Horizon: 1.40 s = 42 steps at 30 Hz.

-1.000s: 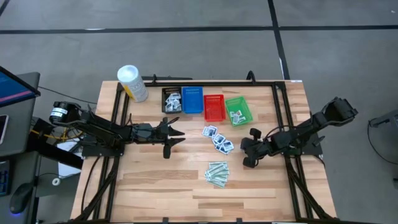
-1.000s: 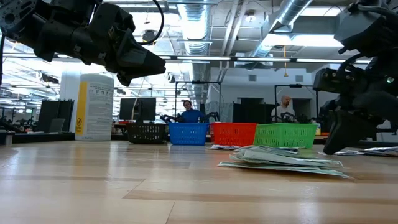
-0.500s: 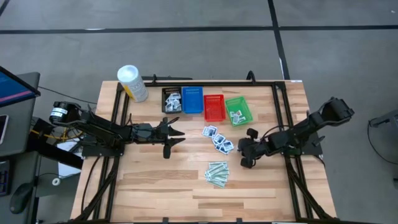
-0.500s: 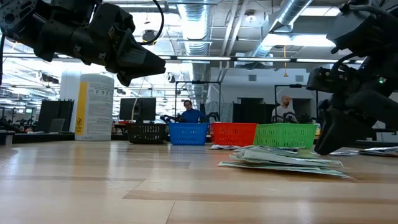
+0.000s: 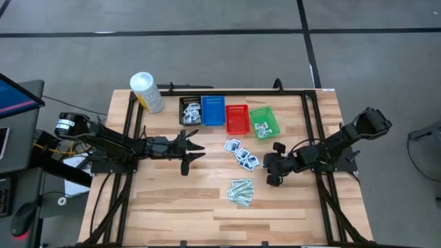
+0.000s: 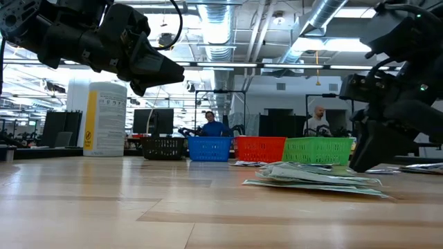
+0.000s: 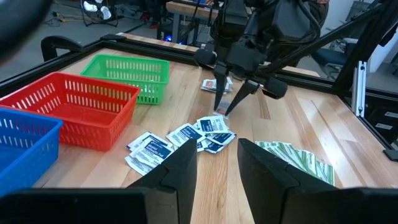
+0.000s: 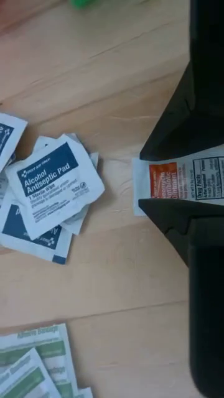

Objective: Pick & Place First Aid Supplies
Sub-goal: Put the orange pad into the green bin

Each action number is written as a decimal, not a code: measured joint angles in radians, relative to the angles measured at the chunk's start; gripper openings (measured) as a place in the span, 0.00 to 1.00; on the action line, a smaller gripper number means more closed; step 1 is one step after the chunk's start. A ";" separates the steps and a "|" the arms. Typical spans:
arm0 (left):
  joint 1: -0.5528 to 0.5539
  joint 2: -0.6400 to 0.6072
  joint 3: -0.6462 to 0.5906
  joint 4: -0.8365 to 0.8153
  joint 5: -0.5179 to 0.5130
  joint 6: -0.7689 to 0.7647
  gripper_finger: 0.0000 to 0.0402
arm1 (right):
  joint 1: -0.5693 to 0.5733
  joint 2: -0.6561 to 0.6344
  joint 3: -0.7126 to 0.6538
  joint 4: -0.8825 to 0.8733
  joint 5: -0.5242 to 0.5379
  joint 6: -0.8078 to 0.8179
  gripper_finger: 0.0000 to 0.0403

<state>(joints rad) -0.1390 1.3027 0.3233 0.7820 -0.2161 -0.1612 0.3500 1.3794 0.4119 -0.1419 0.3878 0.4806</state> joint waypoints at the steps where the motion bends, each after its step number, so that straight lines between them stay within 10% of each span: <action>1: 0.000 0.000 0.000 0.000 0.000 0.000 0.29 | 0.000 0.000 -0.011 0.018 0.000 0.000 0.26; 19: 0.000 0.000 0.000 -0.001 0.000 0.000 0.29 | 0.002 -0.001 -0.100 0.127 -0.015 0.094 0.50; 35: 0.000 0.000 0.000 -0.001 0.000 0.007 0.29 | 0.000 -0.001 -0.099 0.083 -0.004 0.085 0.04; 42: 0.000 0.000 0.000 -0.001 0.000 0.007 0.29 | 0.000 -0.001 -0.099 0.084 -0.005 0.071 0.01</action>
<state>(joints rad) -0.1390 1.3028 0.3233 0.7811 -0.2157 -0.1539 0.3504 1.3781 0.3130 -0.0584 0.3828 0.5515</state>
